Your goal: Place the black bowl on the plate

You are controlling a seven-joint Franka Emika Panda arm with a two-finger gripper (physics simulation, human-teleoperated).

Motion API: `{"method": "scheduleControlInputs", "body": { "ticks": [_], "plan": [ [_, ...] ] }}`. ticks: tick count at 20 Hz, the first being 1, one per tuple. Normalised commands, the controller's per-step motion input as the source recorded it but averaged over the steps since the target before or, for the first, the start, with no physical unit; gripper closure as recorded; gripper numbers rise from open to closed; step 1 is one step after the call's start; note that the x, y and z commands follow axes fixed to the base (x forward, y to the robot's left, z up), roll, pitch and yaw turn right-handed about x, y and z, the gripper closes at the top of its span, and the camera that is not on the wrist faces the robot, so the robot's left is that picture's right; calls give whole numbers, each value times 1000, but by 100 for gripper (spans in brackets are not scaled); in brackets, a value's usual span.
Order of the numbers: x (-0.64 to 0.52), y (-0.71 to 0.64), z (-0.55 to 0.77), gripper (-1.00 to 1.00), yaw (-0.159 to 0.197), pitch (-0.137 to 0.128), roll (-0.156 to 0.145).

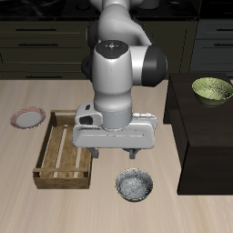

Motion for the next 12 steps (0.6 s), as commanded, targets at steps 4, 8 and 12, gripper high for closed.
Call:
{"method": "scheduleControlInputs", "body": {
  "ticks": [4,8,12],
  "plan": [
    [93,-71,-194,-100,13,17,-11],
    [60,2,-157,-100,37,12,20],
    [55,88,-277,-100,27,36,25]
  ]
}}
